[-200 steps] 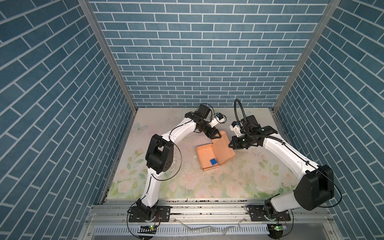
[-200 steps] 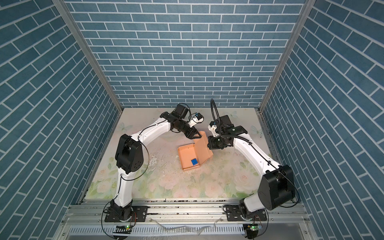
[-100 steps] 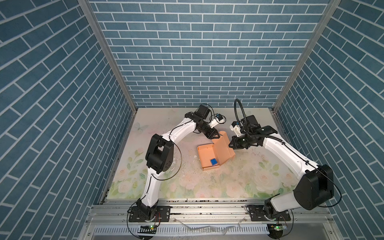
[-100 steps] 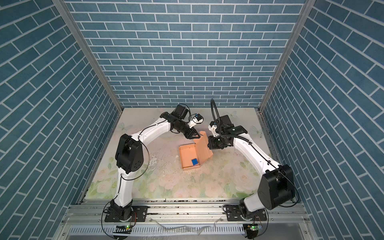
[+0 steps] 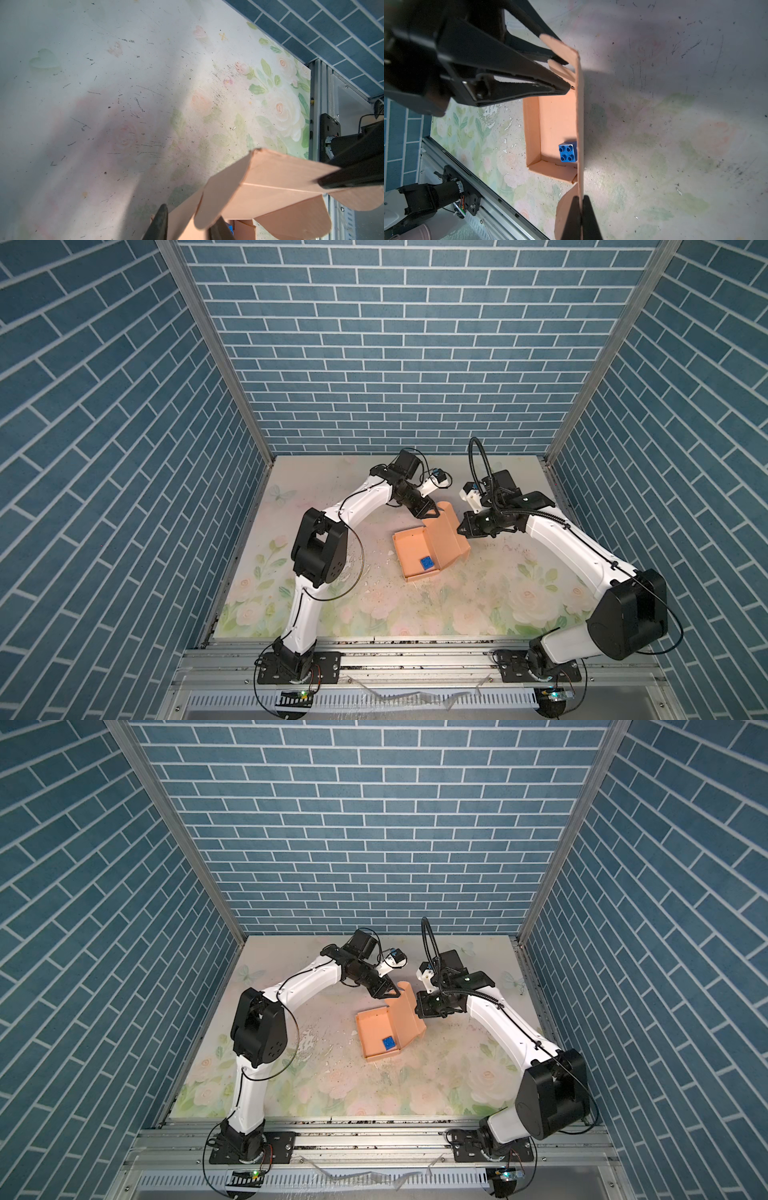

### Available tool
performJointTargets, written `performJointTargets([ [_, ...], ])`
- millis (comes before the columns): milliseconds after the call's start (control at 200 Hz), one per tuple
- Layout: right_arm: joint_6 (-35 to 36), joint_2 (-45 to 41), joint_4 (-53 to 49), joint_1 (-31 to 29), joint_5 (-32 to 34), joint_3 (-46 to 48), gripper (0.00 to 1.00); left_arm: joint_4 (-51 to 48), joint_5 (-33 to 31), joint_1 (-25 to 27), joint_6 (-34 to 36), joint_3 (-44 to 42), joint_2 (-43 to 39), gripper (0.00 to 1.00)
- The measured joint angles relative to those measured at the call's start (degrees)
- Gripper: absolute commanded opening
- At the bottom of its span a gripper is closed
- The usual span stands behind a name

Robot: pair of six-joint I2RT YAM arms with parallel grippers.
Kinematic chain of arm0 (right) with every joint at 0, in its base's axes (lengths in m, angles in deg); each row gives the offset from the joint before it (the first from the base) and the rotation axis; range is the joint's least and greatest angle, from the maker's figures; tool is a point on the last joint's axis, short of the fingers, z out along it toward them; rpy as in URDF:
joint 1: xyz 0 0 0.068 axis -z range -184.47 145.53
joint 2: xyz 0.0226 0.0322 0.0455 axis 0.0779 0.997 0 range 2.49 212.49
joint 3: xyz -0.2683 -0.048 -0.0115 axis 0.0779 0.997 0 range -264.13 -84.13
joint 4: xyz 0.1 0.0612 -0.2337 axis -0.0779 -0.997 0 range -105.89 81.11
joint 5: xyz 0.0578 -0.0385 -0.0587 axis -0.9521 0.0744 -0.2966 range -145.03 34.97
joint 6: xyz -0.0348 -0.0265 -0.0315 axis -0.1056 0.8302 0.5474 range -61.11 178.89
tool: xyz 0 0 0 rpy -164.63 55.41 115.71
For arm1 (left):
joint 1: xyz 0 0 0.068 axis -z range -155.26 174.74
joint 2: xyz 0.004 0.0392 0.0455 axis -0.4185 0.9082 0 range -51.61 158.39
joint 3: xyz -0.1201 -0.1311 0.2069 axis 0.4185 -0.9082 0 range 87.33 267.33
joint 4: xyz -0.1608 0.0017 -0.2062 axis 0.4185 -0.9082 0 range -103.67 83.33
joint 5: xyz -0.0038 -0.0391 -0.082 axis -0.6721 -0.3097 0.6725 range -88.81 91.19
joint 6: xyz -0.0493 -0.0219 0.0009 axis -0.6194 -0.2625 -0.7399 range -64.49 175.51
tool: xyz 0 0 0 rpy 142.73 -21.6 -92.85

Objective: Fold the paper box

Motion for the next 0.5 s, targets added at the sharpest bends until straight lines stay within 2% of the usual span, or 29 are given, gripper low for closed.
performJointTargets([
  [150, 0.0, 0.0, 0.3, 0.0, -0.1, 0.0, 0.00, 0.1, -0.1, 0.0, 1.6, 0.0, 0.0, 0.27],
  [275, 0.0, 0.0, 0.6, 0.0, -0.1, 0.0, 0.00, 1.0, -0.1, 0.0, 3.1, -0.6, 0.0, 0.29],
  [500, 0.0, 0.0, 0.9, 0.0, -0.5, 0.0, 0.00, 2.0, -0.1, 0.0, 6.0, -2.5, 0.0, 0.21],
])
